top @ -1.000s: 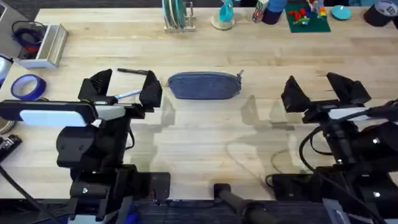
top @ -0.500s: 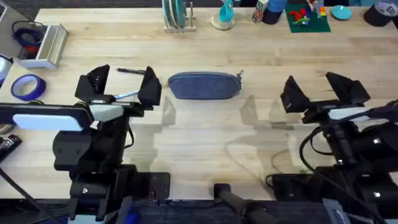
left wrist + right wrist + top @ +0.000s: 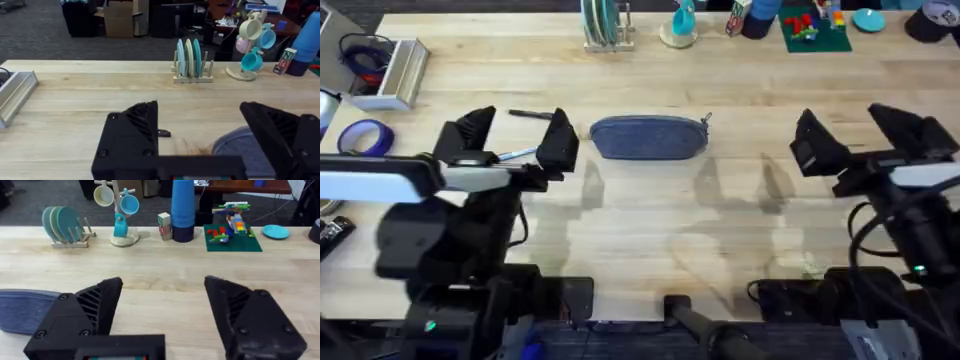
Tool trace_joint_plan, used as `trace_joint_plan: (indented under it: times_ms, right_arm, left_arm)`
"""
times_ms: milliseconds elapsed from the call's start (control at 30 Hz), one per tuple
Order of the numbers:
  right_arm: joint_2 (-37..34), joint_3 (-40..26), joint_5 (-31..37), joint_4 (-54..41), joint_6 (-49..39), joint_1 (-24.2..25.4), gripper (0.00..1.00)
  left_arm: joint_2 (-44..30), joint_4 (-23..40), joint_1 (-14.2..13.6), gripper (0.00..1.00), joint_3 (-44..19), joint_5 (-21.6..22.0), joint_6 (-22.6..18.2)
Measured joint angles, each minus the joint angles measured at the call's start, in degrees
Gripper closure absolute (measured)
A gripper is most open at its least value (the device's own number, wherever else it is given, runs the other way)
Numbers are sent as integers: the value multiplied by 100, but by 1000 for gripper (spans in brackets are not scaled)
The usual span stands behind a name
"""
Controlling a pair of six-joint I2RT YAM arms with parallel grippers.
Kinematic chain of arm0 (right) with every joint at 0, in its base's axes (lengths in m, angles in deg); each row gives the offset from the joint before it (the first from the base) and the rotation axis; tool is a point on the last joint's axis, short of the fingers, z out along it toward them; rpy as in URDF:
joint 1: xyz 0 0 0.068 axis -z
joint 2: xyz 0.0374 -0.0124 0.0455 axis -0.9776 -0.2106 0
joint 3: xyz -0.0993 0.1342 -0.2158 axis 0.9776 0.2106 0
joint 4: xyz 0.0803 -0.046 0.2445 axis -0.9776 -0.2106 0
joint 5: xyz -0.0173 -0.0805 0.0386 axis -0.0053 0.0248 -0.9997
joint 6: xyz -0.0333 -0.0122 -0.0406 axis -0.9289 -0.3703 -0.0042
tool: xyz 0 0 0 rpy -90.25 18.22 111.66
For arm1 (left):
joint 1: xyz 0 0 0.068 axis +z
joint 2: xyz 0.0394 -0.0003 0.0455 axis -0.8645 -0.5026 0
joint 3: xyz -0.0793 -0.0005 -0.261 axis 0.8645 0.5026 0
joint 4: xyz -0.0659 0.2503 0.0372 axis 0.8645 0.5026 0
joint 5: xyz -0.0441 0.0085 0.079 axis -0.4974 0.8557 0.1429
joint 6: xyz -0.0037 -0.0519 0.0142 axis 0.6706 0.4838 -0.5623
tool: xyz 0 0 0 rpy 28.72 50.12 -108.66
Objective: Unzip the bag, pick up the pens from the table one at a time and place them inside, then zip the bag closed.
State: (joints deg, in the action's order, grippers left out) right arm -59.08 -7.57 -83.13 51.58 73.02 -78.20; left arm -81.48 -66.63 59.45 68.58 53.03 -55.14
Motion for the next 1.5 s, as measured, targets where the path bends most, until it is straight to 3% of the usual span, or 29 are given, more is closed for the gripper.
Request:
trace_joint_plan:
  times_ms: [400, 600, 633, 1200, 1500]
  right_arm:
    - [-1891, -1651, -267, -432, 30, 0, 5]
    - [-2887, -2548, -375, -1074, 33, 0, 5]
    - [-3301, -2941, -418, -1393, 33, 0, 5]
    - [-5072, -4740, -460, -3217, 24, 0, 5]
    - [-5973, -5474, -460, -3797, -82, -24, 5]
  left_arm:
    - [-829, 1166, 0, 7, -1519, 48, -3]
    - [-1783, 1656, 0, 8, -2381, 48, -4]
    - [-2318, 1946, 0, 8, -2833, 48, -2]
    - [-5213, 4068, 0, 7, -5566, -4, -3]
    - [-6313, 4725, 0, 7, -6462, -104, -3]
